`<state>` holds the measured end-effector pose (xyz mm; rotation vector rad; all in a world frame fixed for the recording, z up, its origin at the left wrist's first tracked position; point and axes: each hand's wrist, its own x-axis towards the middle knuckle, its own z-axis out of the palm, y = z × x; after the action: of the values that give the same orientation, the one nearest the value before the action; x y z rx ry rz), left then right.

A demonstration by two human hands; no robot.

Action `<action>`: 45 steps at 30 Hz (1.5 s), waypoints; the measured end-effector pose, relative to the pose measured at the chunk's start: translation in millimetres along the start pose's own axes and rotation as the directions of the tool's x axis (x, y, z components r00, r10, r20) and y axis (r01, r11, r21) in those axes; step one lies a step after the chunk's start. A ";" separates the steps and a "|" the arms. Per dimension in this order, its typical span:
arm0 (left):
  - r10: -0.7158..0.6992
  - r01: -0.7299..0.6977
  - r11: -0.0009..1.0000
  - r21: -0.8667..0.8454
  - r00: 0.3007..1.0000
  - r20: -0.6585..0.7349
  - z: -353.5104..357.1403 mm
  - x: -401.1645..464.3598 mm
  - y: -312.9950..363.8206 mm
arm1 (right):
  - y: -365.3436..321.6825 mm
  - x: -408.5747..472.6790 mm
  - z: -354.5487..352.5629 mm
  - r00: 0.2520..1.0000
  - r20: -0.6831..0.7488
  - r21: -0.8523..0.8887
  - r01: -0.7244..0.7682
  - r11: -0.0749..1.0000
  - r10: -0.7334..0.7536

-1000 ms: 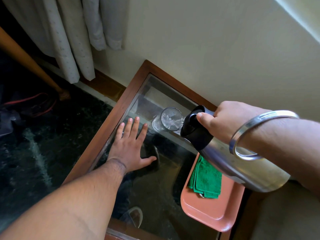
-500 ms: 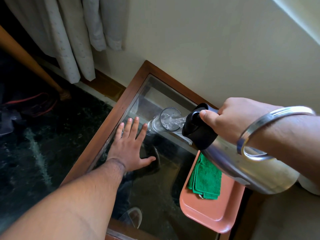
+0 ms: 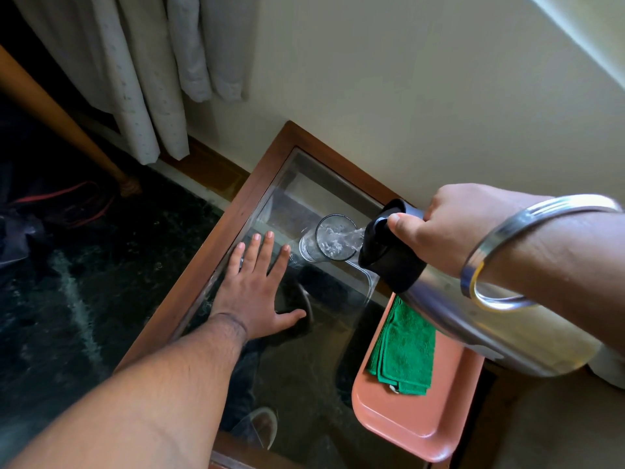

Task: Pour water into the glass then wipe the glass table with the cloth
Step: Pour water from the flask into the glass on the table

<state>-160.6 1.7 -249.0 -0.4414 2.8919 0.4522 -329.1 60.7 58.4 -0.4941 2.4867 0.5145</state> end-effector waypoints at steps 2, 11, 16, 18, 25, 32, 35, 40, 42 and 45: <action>0.001 -0.001 1.000 0.004 1.000 0.001 -0.4 0.1 0.2 | -1.4 0.6 0.5 1.000 0.013 0.002 -0.005 1.000 0.005; 0.003 -0.003 1.000 0.007 1.000 -0.002 -2.4 -0.7 1.3 | -2.1 -3.2 -6.4 0.999 0.044 -0.027 -0.011 1.000 0.012; 0.002 -0.002 1.000 0.003 1.000 -0.003 -3.0 -0.8 1.7 | -1.4 -12.7 -12.9 0.999 0.038 -0.039 0.005 0.999 -0.003; 0.001 -0.001 1.000 0.001 1.000 -0.003 -2.8 -1.1 1.8 | -1.6 -15.5 -16.3 0.999 0.048 -0.038 0.002 0.999 0.000; -0.002 0.002 1.000 -0.008 1.000 0.010 -2.7 -1.0 2.2 | -2.4 -24.0 -21.5 0.998 0.060 -0.044 0.011 0.999 -0.008; -0.008 0.008 1.000 -0.006 1.000 0.005 -1.4 -0.4 2.2 | 2.2 -15.3 -11.2 1.000 0.029 -0.010 0.010 1.000 -0.010; -0.012 0.012 1.000 0.002 1.000 0.009 -1.0 -0.2 2.3 | 3.6 -4.0 0.2 1.000 0.019 -0.007 0.003 1.000 -0.002; -0.012 0.012 1.000 0.008 1.000 0.015 -0.4 -0.1 2.1 | 3.8 10.3 18.1 1.000 -0.001 0.039 0.002 0.999 -0.002; -0.013 0.013 1.000 0.014 1.000 0.018 -0.7 0.2 2.5 | 3.7 16.1 24.0 1.000 0.004 0.060 0.001 0.998 -0.001; -0.011 0.011 1.000 0.012 1.000 0.018 -1.7 0.3 2.2 | 3.5 25.7 30.6 1.000 0.019 0.103 -0.003 0.995 0.002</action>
<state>-161.8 3.1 -246.9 -0.4492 2.8714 0.4352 -337.5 71.6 20.7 -0.4437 2.4815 0.3880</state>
